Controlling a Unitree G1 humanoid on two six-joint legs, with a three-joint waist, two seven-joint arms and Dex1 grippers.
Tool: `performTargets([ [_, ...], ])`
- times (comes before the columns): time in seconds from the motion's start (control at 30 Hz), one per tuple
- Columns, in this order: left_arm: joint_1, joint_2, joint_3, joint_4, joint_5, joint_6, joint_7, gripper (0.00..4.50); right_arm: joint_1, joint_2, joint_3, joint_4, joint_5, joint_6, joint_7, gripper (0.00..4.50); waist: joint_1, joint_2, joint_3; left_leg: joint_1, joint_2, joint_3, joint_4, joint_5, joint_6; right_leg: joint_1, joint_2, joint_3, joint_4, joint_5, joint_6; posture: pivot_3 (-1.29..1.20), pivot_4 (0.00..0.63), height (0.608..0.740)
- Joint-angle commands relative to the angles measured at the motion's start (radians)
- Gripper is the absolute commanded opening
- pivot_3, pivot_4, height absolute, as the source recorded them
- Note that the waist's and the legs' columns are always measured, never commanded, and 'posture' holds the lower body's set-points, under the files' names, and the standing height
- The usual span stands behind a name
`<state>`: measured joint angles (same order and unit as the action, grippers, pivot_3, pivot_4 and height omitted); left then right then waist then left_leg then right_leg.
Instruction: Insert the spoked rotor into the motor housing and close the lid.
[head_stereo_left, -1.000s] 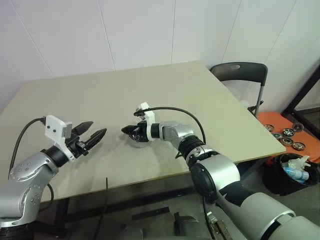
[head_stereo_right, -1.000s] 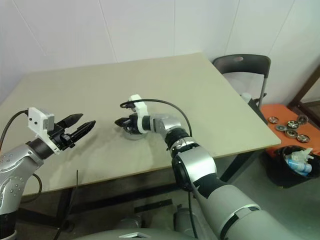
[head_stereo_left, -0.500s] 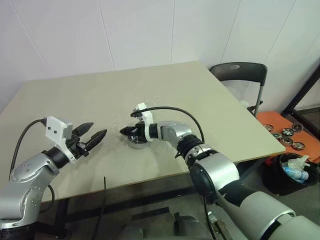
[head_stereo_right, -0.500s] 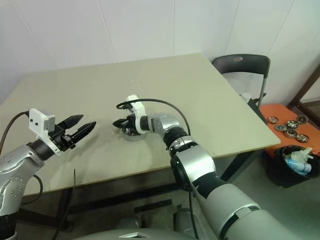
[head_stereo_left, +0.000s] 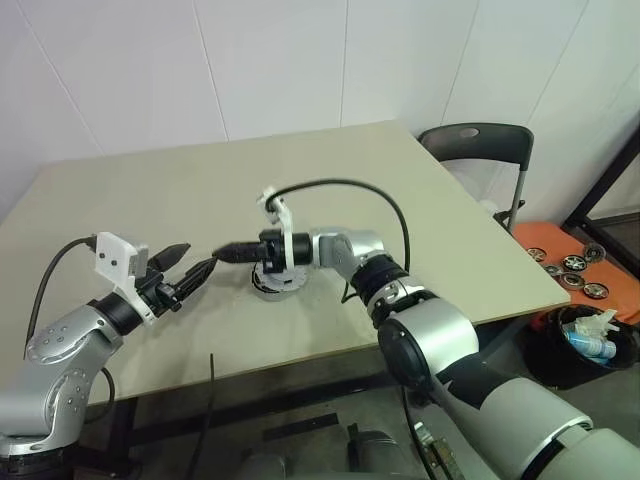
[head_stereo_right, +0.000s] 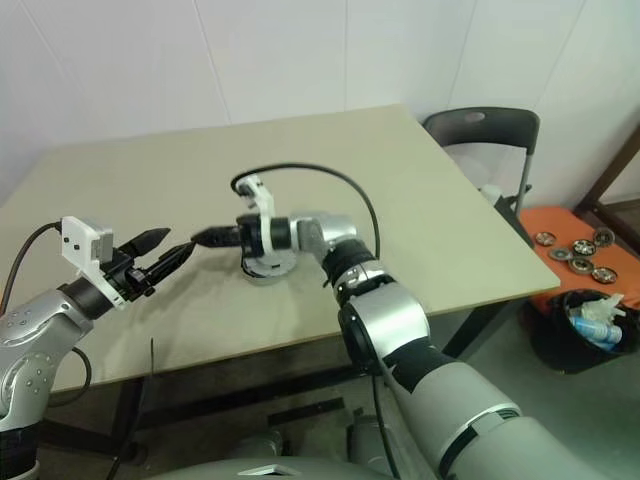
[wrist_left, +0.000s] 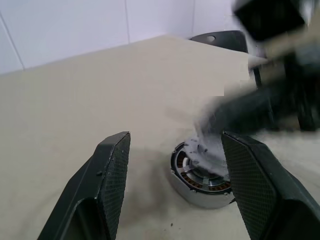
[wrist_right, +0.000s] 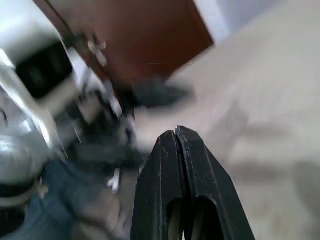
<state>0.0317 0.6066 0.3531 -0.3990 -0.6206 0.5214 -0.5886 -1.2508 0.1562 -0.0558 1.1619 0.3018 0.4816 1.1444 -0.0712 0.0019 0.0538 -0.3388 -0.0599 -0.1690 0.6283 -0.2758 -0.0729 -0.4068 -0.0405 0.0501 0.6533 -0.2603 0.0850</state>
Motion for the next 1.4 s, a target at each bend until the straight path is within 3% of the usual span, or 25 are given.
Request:
performTargets([
  [0.03, -0.007, 0.002, 0.008, -0.034, -0.004, -0.01, 0.002, 3.1, -0.037, -0.013, -0.051, -0.016, 0.034, -0.002, 0.003, 0.04, 0.0, 0.0, 0.0, 0.0, 0.0, 0.0, 0.0, 0.0, 0.0, 0.0, 0.0, 0.0, 0.0, 0.0, 0.0, 0.0, 0.0, 0.74],
  [0.1, -0.005, 0.004, 0.01, -0.035, -0.007, -0.008, 0.0, 3.1, -0.024, -0.061, -0.031, -0.024, 0.002, -0.011, 0.028, 0.04, 0.002, 0.0, 0.0, 0.0, 0.0, 0.0, 0.0, 0.0, 0.0, 0.0, 0.0, 0.0, 0.0, 0.0, 0.0, 0.0, 0.0, 0.74],
  [0.27, 0.0, 0.019, 0.023, -0.031, -0.013, -0.005, -0.012, 3.1, 0.132, -0.212, 0.195, -0.134, -0.208, -0.207, 0.15, 0.04, 0.004, -0.002, -0.001, -0.001, -0.002, 0.0, 0.002, 0.0, 0.0, 0.002, -0.002, -0.001, -0.002, 0.0, 0.0, 0.0, 0.0, 0.74],
  [0.37, -0.005, 0.031, 0.03, -0.02, -0.014, -0.003, -0.021, 3.1, 0.217, -0.28, 0.248, -0.207, -0.254, -0.299, 0.167, 0.04, 0.0, -0.002, -0.001, -0.001, -0.001, 0.001, 0.001, 0.0, 0.0, 0.002, -0.002, 0.0, -0.003, 0.0, 0.001, 0.0, 0.0, 0.74],
  [0.47, -0.017, 0.045, 0.038, -0.009, -0.018, 0.001, -0.027, 3.1, 0.236, -0.312, 0.231, -0.223, -0.239, -0.29, 0.171, 0.62, -0.007, 0.0, 0.0, -0.001, 0.001, 0.002, 0.0, 0.0, 0.0, -0.001, -0.001, 0.001, -0.001, 0.0, 0.0, 0.0, 0.0, 0.74],
  [0.67, -0.028, 0.058, 0.035, -0.004, -0.016, 0.009, -0.035, 3.1, 0.252, -0.318, 0.23, -0.213, -0.243, -0.264, 0.138, 2.49, 0.001, 0.0, 0.0, 0.0, 0.003, 0.002, 0.001, 0.0, 0.0, 0.0, 0.004, 0.001, 0.0, 0.001, -0.001, 0.0, 0.0, 0.74],
  [0.9, -0.029, 0.058, 0.035, -0.011, -0.015, 0.019, -0.036, 3.1, 0.268, -0.311, 0.25, -0.225, -0.251, -0.243, 0.153, 2.49, 0.003, 0.0, 0.0, 0.0, 0.003, 0.001, 0.002, 0.0, 0.0, 0.001, 0.004, 0.001, -0.001, 0.001, -0.001, 0.0, 0.0, 0.74],
  [1.4, -0.018, 0.053, 0.039, -0.027, -0.013, 0.029, -0.028, 3.1, 0.272, -0.238, 0.239, -0.157, -0.288, -0.385, -0.026, 2.49, 0.002, 0.0, 0.0, 0.0, 0.003, 0.001, 0.001, 0.0, 0.0, 0.001, 0.004, 0.001, -0.001, 0.001, -0.001, 0.0, 0.0, 0.74],
])
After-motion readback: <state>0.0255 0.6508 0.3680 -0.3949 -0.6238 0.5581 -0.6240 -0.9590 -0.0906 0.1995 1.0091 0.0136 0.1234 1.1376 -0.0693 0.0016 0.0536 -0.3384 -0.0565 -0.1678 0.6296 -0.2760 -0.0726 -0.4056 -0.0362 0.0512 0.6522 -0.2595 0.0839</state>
